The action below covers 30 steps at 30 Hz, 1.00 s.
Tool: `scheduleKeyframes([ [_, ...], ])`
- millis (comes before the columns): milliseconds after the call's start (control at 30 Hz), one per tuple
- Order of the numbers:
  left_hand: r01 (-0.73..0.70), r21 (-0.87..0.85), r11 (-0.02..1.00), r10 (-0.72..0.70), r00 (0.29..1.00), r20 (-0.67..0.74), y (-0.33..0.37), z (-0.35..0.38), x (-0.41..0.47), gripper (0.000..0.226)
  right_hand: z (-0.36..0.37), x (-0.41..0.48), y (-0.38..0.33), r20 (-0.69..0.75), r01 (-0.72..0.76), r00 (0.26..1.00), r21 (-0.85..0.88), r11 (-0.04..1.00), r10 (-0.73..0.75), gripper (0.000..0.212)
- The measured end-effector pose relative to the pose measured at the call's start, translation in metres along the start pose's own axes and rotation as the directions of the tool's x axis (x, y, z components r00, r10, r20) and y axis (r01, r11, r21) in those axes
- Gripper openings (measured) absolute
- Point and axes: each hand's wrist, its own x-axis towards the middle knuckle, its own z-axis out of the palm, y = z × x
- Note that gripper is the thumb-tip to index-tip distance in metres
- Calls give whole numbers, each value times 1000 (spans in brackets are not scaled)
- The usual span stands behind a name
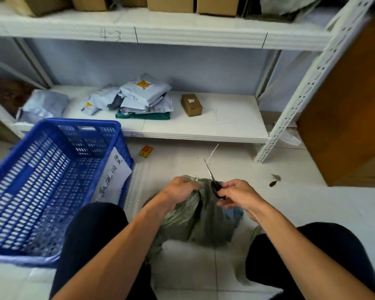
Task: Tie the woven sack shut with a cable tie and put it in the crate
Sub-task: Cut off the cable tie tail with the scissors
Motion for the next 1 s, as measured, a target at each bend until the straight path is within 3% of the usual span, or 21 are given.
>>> scheduleKeyframes([
  [233,-31,-14,999,30,997,-74,-38,11,-33,25,32,-39,23,77,29,997,-48,998,-25,24],
  [400,-55,-125,991,38,991,-128,-64,15,-45,20,46,-47,49,124,49,992,-284,957,-14,20],
  [500,-62,-145,987,45,991,-123,-62,12,-46,16,43,-42,49,81,80,995,-380,921,-53,14],
  [567,-35,-174,984,14,993,-121,-60,12,-43,4,40,-34,51,42,77,997,-431,899,-65,24],
  [833,-5,-228,974,-12,997,-70,-55,13,-29,32,42,-31,41,-1,115,991,-505,856,-134,20],
  [1000,34,-324,945,-63,995,-79,-52,6,-18,35,28,-26,39,-74,111,978,-610,784,-196,19],
])
